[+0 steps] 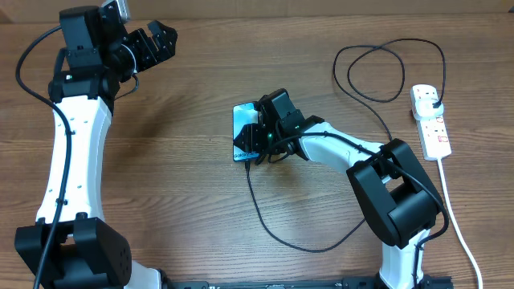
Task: Plug charger to phone and switch on socket
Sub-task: 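Set the phone flat on the table and open the right gripper, then move the right gripper up and over to the power strip switch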
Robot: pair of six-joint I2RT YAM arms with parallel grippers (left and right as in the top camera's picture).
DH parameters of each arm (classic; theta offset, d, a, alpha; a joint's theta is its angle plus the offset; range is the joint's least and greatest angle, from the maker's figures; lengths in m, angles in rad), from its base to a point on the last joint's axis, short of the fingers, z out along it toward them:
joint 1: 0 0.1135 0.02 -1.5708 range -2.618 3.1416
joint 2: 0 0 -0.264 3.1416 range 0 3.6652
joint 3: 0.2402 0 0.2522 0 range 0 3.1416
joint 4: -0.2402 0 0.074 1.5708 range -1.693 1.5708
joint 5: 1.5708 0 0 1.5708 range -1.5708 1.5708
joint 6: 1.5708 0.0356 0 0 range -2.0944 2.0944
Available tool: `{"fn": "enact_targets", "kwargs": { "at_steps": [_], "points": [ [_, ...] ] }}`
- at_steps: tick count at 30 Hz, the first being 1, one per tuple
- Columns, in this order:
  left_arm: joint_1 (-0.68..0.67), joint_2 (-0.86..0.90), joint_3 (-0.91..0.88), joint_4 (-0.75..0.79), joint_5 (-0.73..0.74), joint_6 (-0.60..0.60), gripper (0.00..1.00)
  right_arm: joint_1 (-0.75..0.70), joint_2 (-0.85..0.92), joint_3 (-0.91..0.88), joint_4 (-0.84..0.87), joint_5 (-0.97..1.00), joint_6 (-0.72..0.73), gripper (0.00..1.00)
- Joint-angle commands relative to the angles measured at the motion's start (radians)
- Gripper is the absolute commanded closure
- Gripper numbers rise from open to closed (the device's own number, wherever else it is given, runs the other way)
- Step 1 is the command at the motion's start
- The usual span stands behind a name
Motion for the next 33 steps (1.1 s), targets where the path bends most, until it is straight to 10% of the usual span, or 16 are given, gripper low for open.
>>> {"fn": "enact_targets", "kwargs": {
  "at_steps": [1,24,33],
  "points": [
    [0.0,-0.013,0.015,0.0,-0.01,0.019,0.0,-0.003,0.008,-0.003,-0.006,0.091,-0.007,0.42],
    [0.0,-0.013,0.015,0.0,-0.01,0.02,0.0,-0.006,0.005,0.001,-0.008,0.116,-0.003,0.27],
    [0.0,-0.013,0.015,0.0,-0.01,0.019,0.0,-0.094,-0.04,0.235,-0.42,0.161,-0.09,0.24]
  ]
}}
